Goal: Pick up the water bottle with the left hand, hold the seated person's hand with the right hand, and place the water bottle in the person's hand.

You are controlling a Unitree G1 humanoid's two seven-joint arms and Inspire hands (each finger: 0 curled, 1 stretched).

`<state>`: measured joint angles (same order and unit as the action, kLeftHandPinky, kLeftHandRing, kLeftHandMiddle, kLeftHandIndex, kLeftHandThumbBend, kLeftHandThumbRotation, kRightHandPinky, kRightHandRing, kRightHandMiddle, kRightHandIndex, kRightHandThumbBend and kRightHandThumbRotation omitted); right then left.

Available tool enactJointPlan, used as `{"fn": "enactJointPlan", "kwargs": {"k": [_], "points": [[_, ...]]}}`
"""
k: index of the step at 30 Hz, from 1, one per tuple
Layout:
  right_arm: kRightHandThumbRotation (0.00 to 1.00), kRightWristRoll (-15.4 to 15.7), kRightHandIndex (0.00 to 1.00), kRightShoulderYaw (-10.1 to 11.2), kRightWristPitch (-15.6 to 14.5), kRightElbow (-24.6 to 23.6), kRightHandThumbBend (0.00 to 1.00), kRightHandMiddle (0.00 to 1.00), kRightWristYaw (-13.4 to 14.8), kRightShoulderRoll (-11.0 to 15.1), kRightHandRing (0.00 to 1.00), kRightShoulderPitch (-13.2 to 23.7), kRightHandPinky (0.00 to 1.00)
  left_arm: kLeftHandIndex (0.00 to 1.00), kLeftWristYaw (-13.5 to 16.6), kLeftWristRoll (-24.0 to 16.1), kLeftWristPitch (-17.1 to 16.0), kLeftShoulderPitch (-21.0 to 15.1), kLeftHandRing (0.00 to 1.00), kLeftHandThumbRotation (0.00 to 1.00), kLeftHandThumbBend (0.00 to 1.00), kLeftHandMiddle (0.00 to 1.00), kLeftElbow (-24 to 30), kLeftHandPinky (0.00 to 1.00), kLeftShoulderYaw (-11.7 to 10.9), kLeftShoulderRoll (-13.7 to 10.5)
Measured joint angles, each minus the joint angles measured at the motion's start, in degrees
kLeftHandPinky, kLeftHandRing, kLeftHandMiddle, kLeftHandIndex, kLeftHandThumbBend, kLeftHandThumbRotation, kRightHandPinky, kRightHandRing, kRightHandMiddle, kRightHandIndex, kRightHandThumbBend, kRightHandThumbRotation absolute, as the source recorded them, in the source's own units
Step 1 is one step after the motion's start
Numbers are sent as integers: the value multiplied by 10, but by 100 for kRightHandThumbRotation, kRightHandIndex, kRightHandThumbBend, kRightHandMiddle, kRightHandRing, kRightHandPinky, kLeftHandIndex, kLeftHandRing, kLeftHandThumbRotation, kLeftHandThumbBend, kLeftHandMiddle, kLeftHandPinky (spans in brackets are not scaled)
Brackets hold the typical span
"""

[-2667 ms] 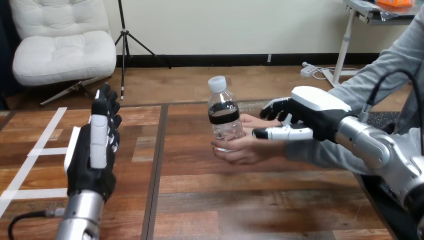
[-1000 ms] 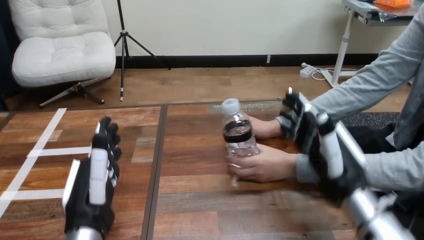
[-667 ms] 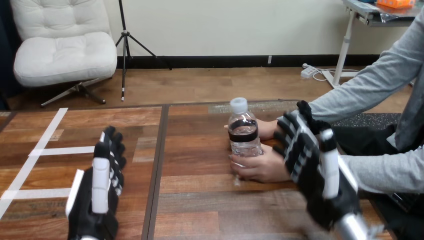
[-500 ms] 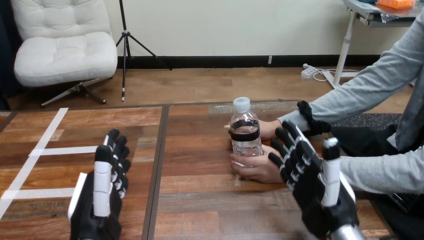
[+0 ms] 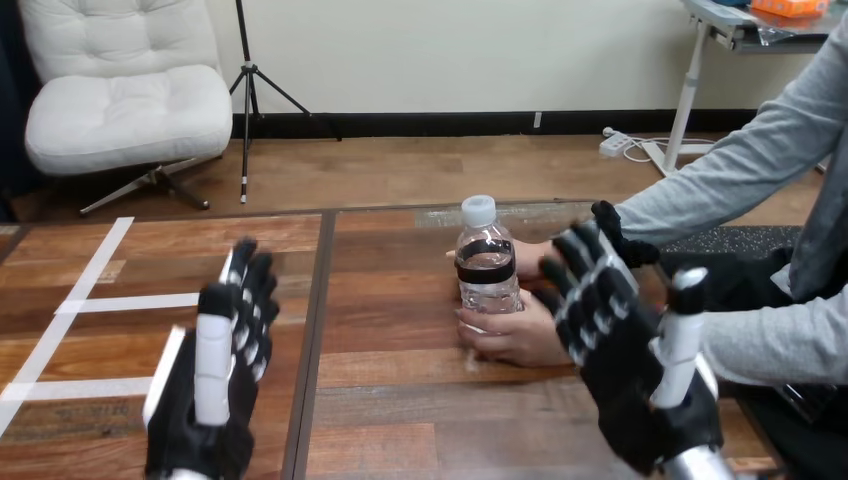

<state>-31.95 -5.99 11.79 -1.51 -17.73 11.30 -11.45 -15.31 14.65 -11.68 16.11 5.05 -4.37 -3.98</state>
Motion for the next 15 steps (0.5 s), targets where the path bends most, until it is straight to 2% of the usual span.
{"fn": "enactJointPlan", "kwargs": {"k": [9,15], "points": [[100,0,100,14,-1,-52,97,100,-18,-6,100,4,100,100,-1,5,-20,-3,100,100,88,100,47,100,14,4],[100,5,100,22,-3,-71,97,100,-18,-15,100,8,100,100,1,4,-26,-6,100,100,88,100,68,100,17,6]]}}
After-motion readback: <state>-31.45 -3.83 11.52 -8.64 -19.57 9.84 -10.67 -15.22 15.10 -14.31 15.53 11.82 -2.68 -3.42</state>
